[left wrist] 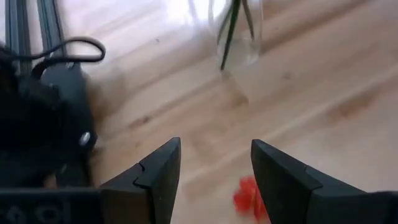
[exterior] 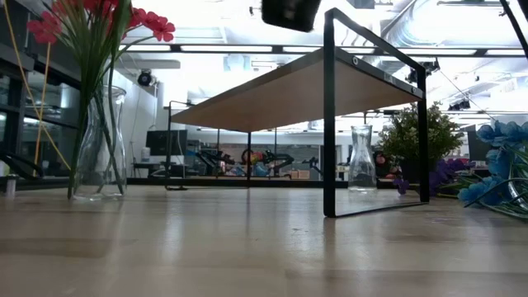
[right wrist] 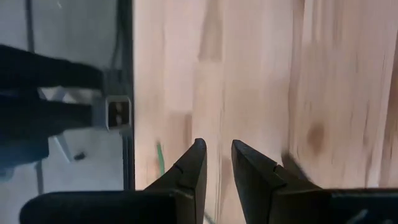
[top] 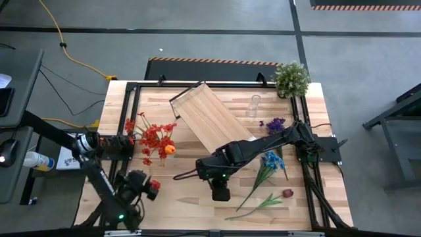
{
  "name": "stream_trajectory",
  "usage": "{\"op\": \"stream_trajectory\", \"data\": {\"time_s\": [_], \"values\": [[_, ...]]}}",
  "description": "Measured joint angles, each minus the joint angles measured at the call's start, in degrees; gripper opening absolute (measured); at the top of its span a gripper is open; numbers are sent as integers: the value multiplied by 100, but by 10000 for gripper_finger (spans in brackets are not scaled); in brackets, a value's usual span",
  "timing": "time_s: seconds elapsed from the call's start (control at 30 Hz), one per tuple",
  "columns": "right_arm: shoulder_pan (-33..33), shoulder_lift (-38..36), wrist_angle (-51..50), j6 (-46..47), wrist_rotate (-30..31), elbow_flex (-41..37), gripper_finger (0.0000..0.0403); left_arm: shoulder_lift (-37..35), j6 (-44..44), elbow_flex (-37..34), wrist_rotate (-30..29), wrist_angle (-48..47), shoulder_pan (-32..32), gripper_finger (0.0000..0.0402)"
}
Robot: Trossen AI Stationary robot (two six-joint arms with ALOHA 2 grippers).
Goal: Pick and place flowers into a vace then onto a shelf
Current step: Put the red flowers into the bottom transparent vase
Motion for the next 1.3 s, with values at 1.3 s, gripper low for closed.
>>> {"op": "stream_trajectory", "data": {"time_s": [1.3], "values": [[367,-9,-344,-1151,1256,7,67,2,653,-352,-958,717,1200,230]]}}
